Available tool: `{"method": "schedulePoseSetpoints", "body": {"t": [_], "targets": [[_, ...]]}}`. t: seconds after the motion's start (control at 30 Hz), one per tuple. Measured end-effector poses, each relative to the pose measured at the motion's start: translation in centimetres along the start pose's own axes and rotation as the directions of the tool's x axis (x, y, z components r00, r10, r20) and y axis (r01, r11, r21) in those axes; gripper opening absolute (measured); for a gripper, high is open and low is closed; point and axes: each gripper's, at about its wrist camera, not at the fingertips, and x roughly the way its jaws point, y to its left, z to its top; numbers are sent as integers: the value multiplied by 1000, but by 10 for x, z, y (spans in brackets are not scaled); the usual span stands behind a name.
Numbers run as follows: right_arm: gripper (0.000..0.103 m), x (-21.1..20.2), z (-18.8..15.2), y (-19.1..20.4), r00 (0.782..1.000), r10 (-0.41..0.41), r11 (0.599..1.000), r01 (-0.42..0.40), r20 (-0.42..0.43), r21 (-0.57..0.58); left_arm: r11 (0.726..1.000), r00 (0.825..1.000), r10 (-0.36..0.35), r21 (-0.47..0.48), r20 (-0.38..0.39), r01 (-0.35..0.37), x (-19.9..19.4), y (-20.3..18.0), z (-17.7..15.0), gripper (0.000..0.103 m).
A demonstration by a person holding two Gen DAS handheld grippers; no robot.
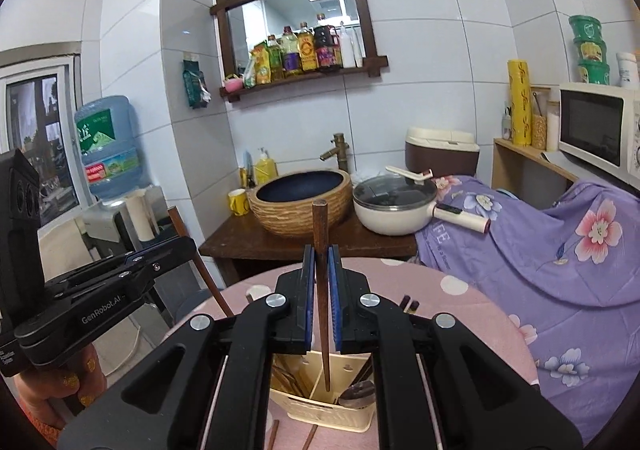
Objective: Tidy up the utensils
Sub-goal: 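Carry the wooden chopsticks up to the basket and lower them in with both tools, then open both tools to release the chopsticks into the beige basket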
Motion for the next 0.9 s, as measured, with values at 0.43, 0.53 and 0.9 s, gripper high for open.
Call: {"method": "schedulePoseSetpoints", "body": {"t": [0.43,0.53,0.9], "targets": [[8,41,-59,-13,993,-16,1000,18,-113,24,999,990,11,-40,-144,-17,46,14,-68,7],[8,47,-67,-14,992,-21,1000,24,-128,19,999,986,17,-46,-164,-25,53,17,-75,7],[9,52,-78,-18,991,-54,998,55,-125,4,999,984,21,-32,-174,-28,54,15,-85,7]]}}
